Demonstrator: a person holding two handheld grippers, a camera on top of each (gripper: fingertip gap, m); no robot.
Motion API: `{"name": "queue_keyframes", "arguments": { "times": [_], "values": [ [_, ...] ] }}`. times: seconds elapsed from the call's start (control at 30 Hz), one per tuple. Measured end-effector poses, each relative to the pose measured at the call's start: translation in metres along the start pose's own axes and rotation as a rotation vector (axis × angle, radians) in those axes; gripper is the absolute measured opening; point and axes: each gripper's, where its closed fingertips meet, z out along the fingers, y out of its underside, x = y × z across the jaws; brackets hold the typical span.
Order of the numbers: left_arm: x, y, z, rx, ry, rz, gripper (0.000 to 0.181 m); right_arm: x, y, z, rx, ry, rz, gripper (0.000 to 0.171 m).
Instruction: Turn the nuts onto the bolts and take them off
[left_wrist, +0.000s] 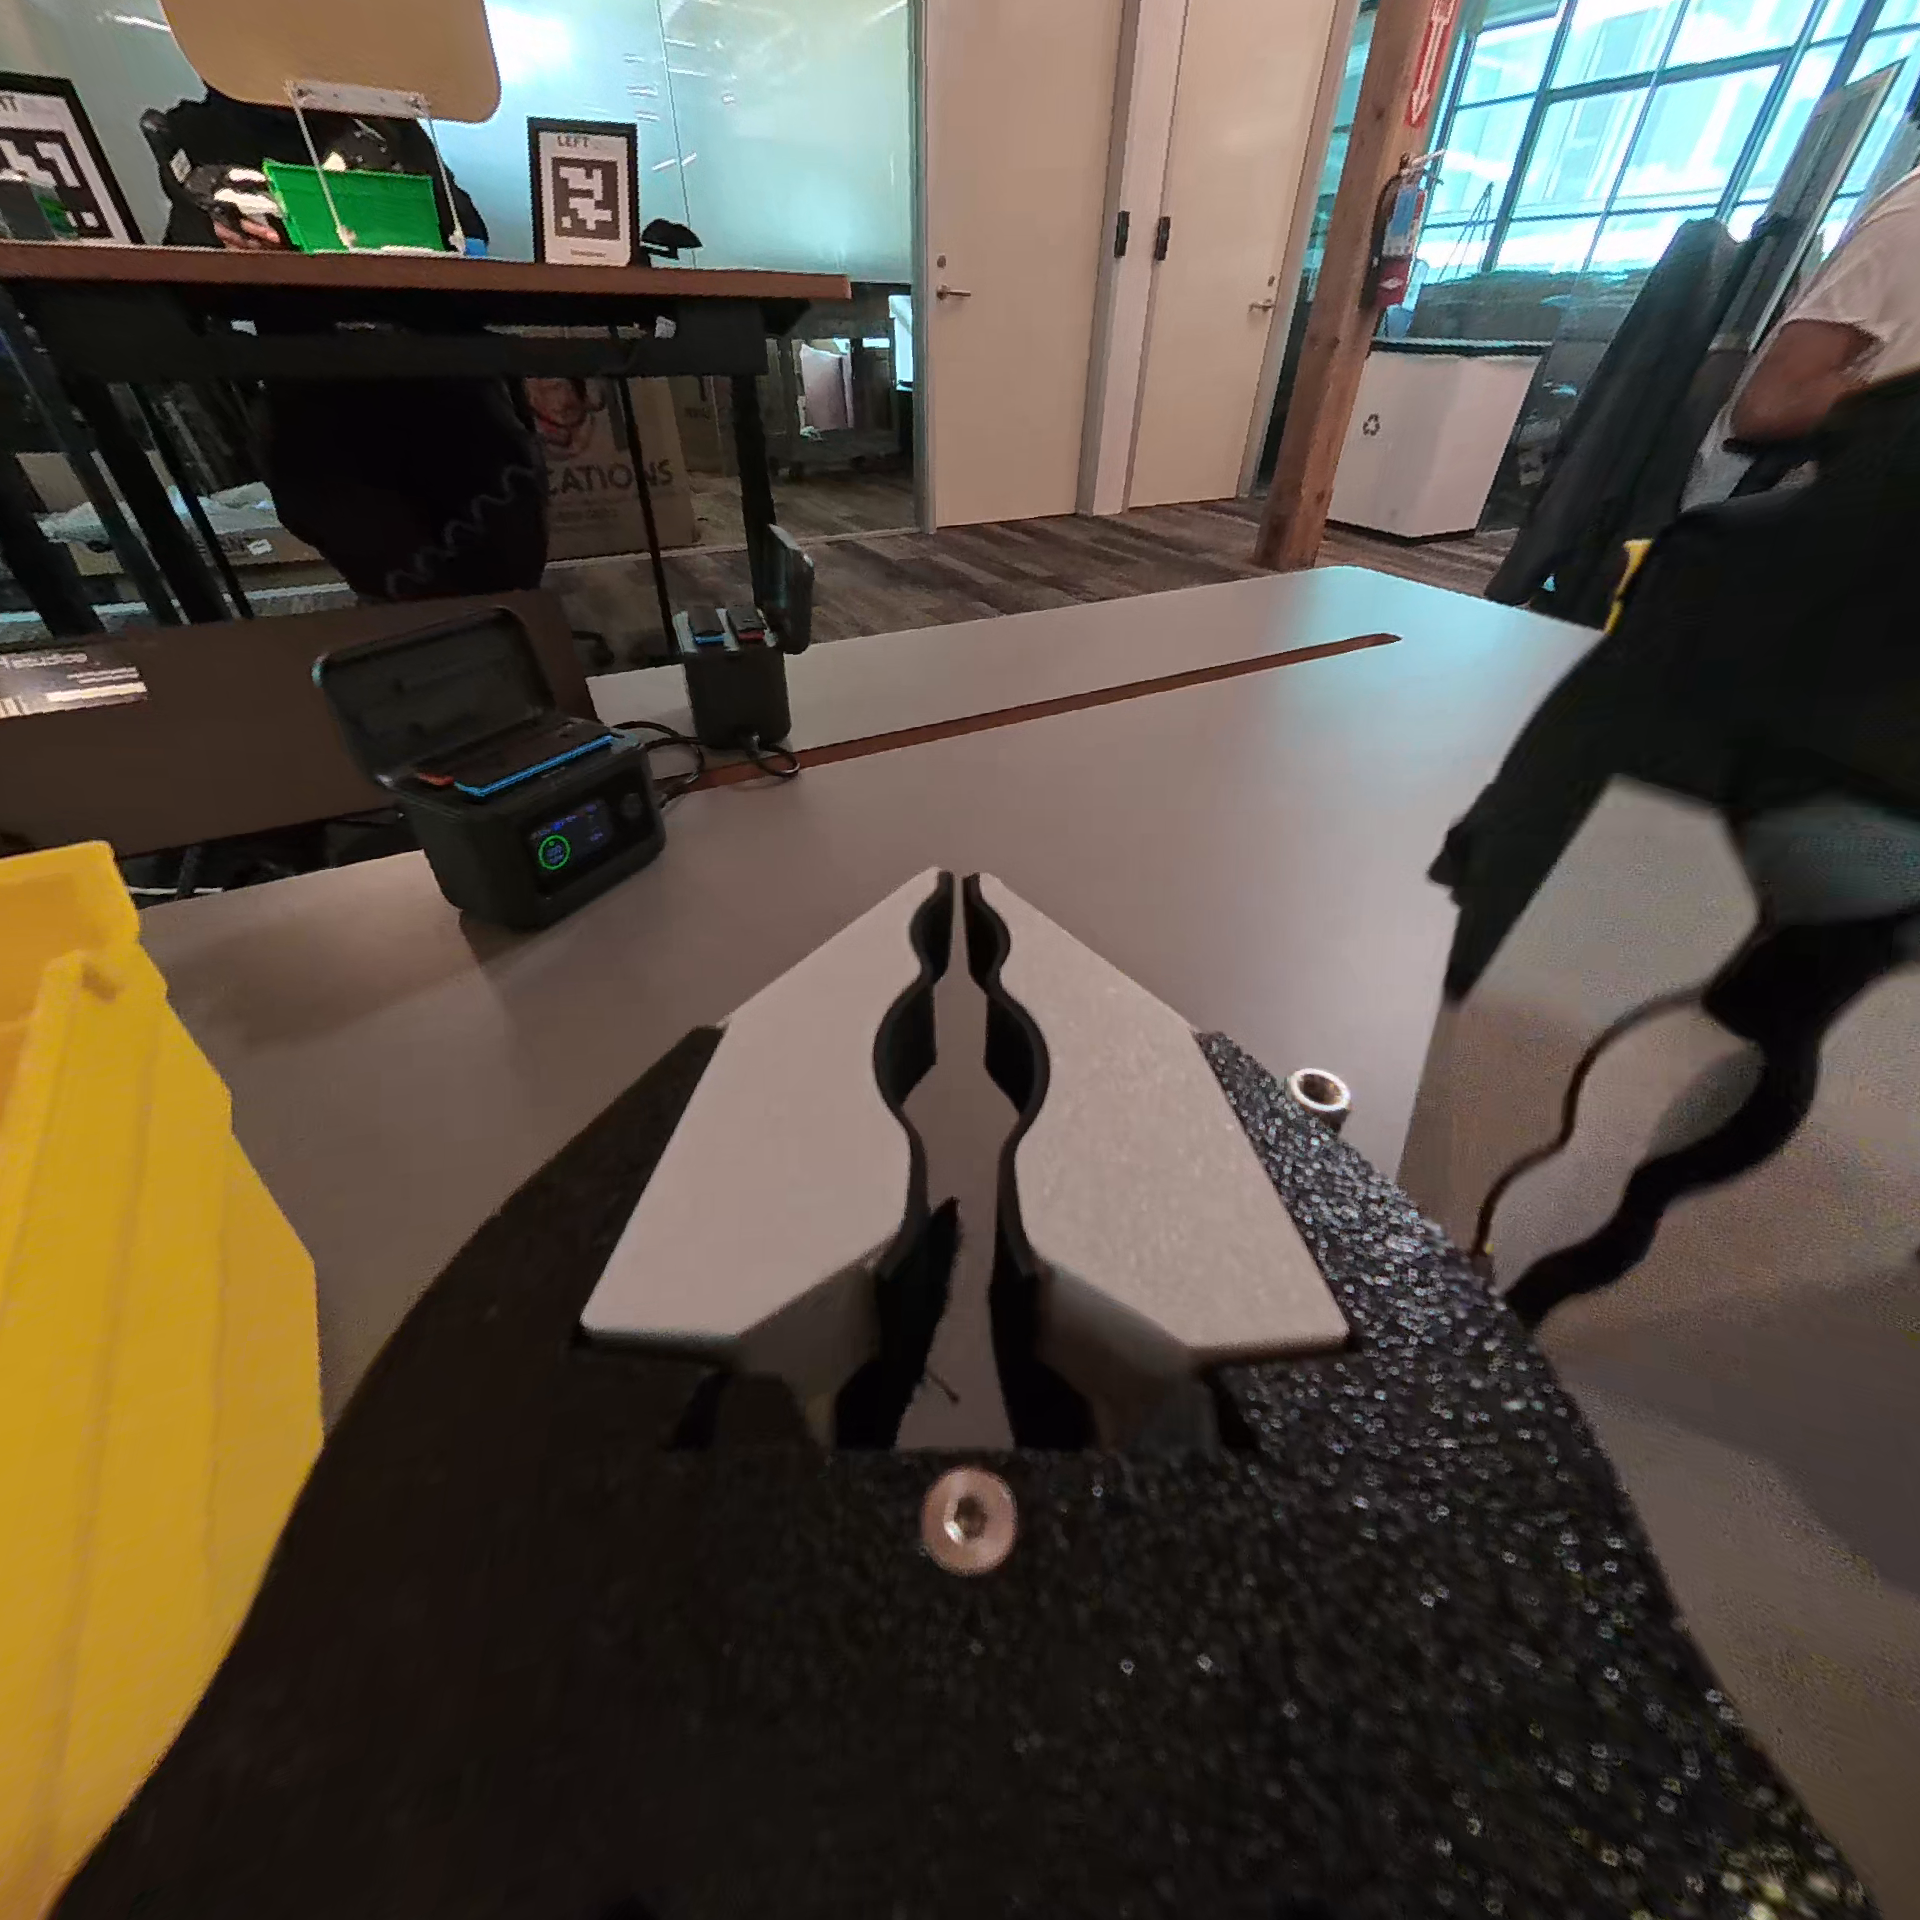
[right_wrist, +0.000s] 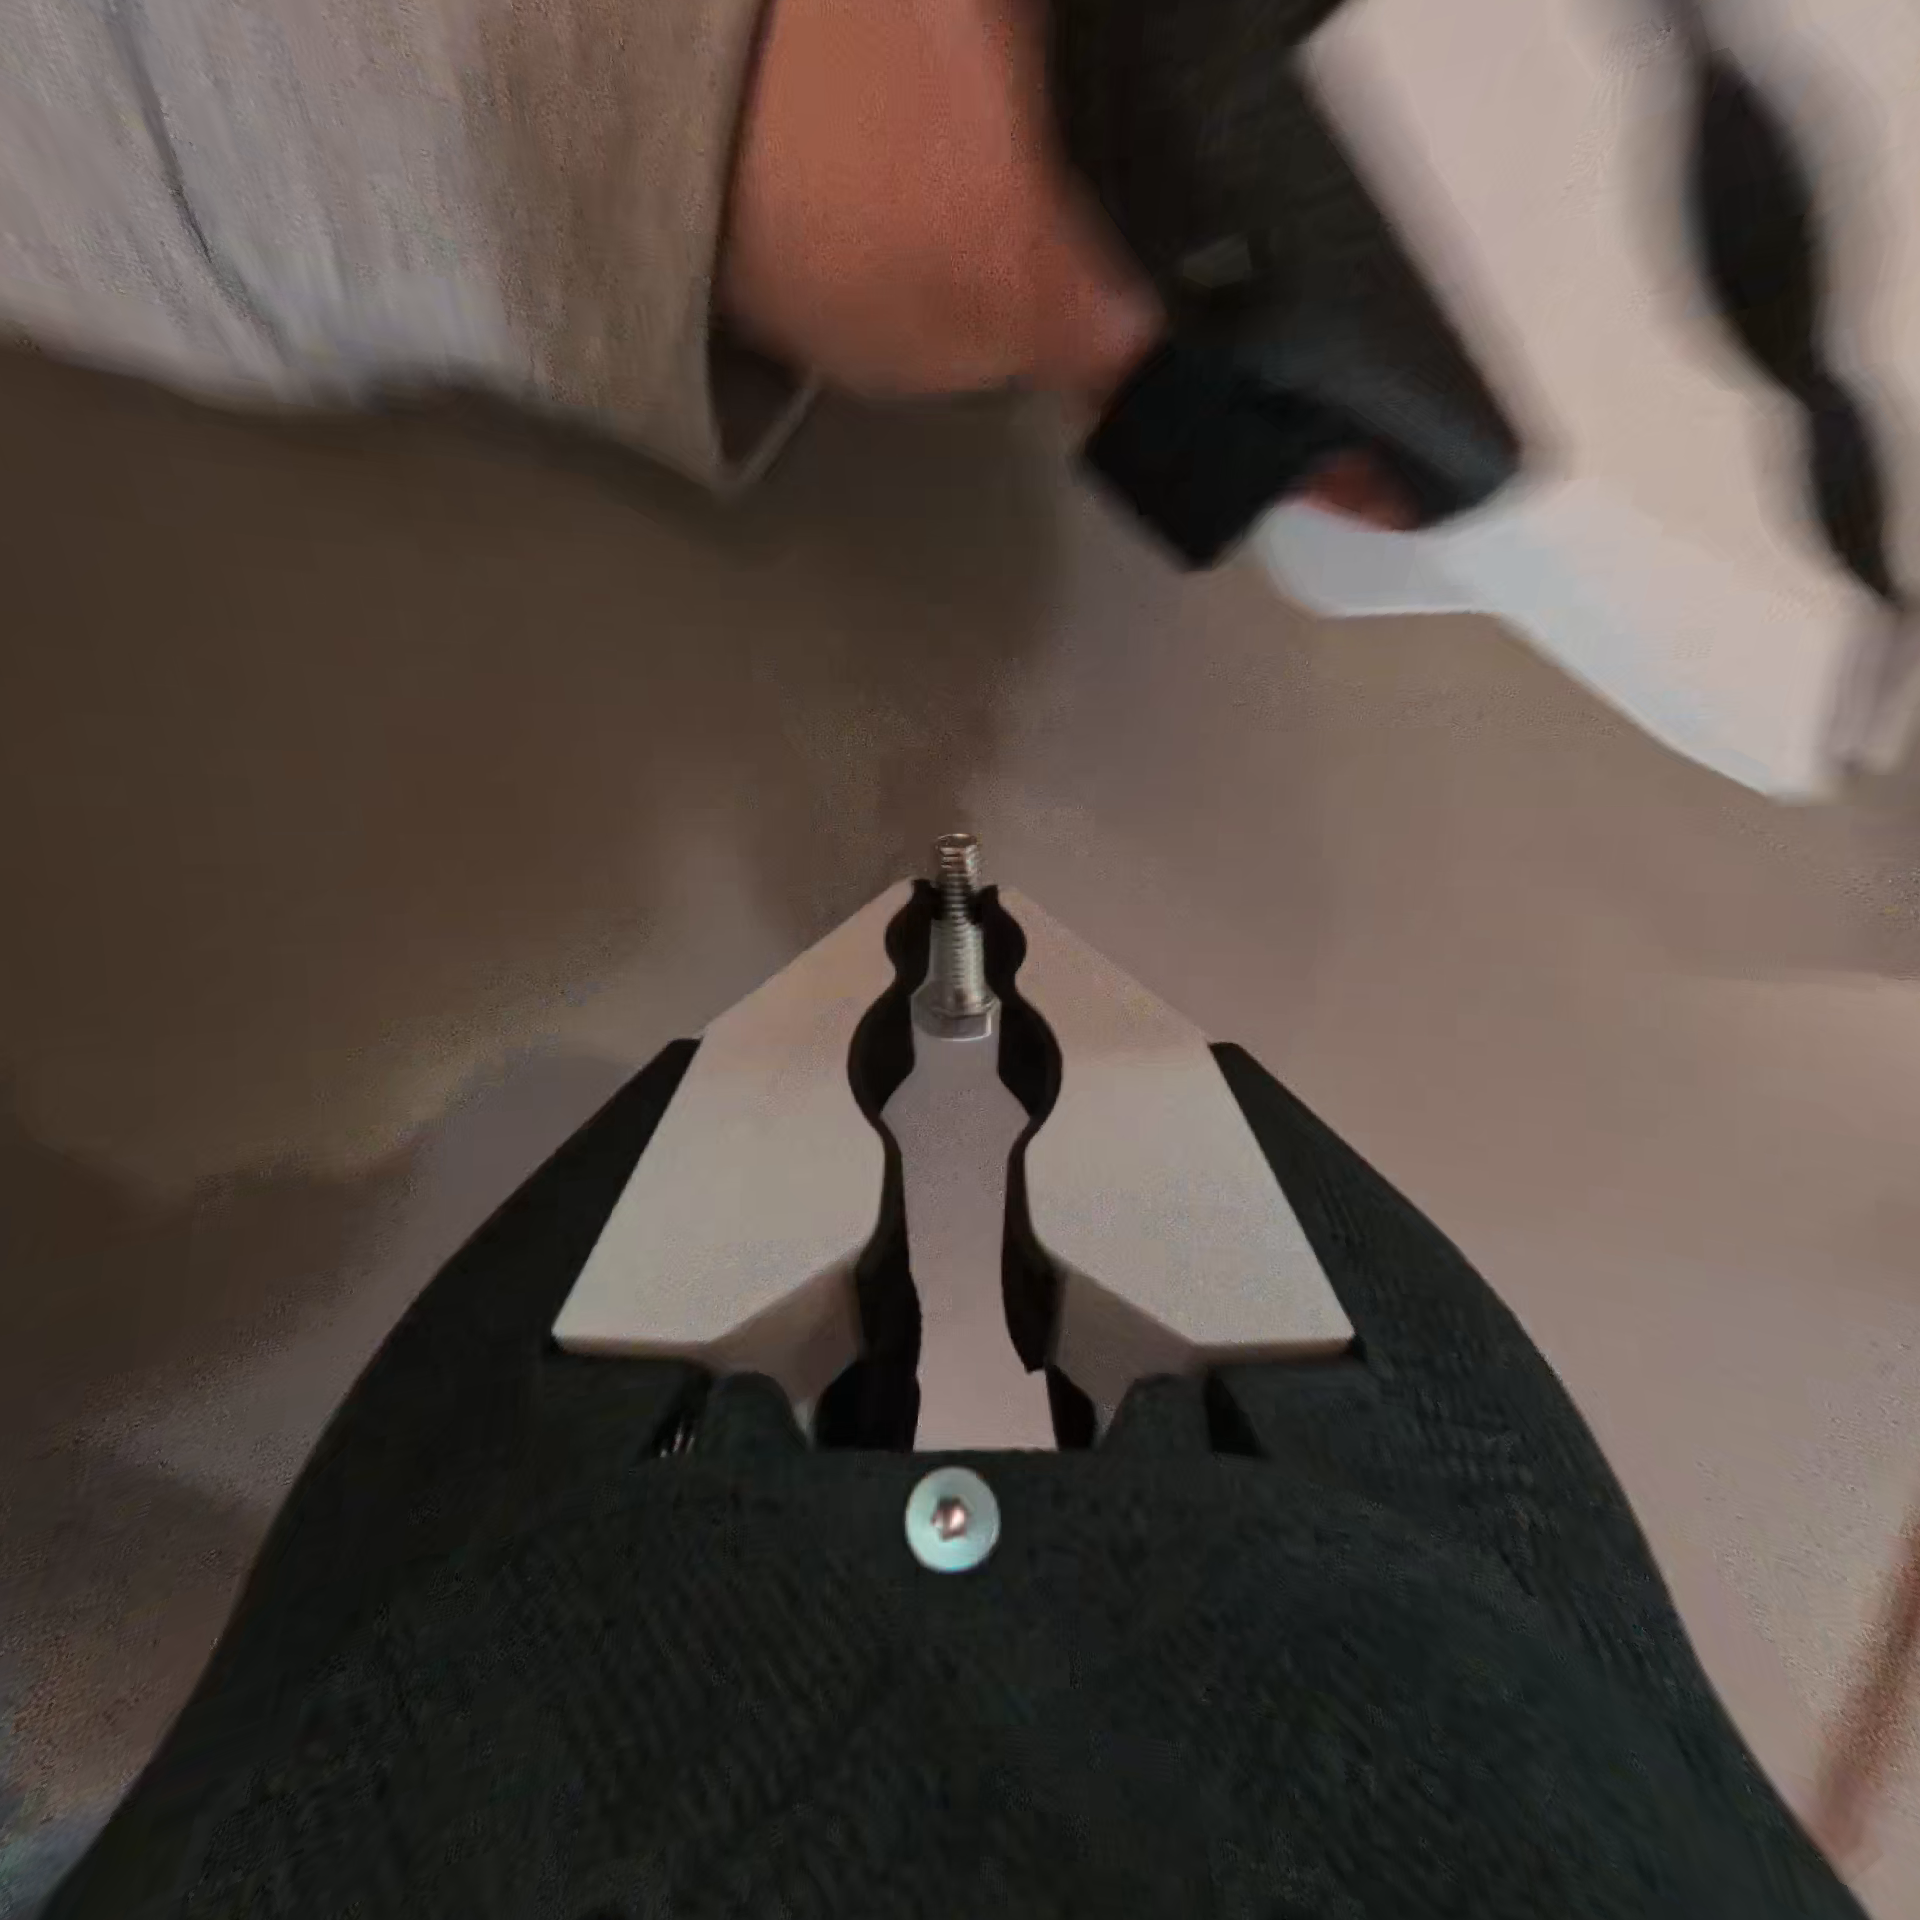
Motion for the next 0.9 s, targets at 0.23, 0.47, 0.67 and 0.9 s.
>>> {"name": "queue_keyframes", "arguments": {
  "times": [0.23, 0.47, 0.67, 0.9],
  "values": [
    [0.04, -0.01, 0.003, 0.054, 0.248, -0.045, 0.028, 0.031, -0.019, -0.09, 0.867, 0.275, 0.407, 0.007],
    [0.109, -0.012, -0.006, 0.072, 0.622, -0.011, 0.026, 0.021, -0.005, -0.109, 1.2, 0.237, 0.501, 0.007],
    [0.132, -0.007, -0.022, 0.062, 0.785, 0.043, 0.059, 0.028, 0.001, -0.116, 1.24, 0.292, 0.517, 0.007],
    [0.14, -0.005, -0.015, 0.044, 0.764, 0.001, 0.038, 0.019, -0.014, -0.113, 1.284, 0.2, 0.479, 0.007]
  ]
}}
